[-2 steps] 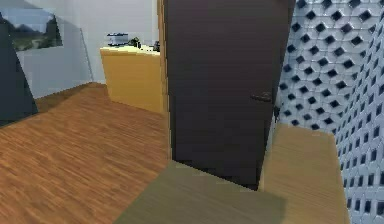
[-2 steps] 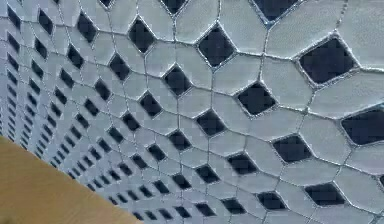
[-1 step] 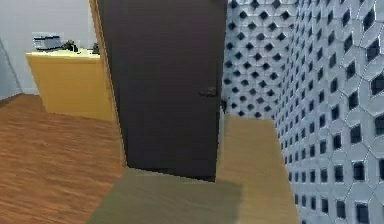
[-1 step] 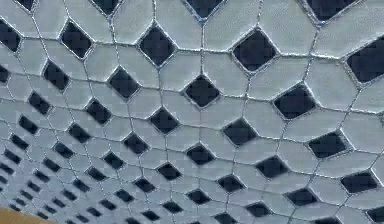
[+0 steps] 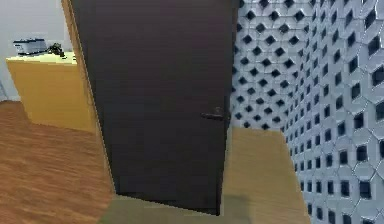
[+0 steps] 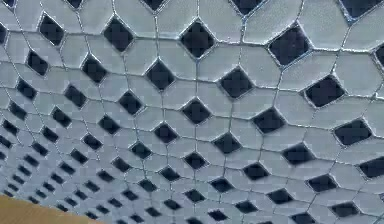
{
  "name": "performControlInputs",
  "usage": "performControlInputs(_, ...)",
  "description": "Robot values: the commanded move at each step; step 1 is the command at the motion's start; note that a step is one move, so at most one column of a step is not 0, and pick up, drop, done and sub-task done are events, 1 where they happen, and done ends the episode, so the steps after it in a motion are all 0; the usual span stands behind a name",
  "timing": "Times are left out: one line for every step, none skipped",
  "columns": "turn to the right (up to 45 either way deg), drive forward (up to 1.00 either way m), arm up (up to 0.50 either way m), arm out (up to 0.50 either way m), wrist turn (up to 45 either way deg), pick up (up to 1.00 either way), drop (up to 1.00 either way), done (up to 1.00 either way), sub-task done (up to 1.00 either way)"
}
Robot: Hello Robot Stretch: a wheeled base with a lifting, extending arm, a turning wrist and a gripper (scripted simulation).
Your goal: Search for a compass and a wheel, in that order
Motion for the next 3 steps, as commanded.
performControlInputs(-45.0, 0.0, 0.0, 0.0, 0.0, 0.0, 0.0, 0.0, 0.0)
performControlInputs(-42.0, 0.0, 0.0, 0.0, 0.0, 0.0, 0.0, 0.0, 0.0)
performControlInputs(-3.0, 0.0, 0.0, 0.0, 0.0, 0.0, 0.0, 0.0, 0.0)
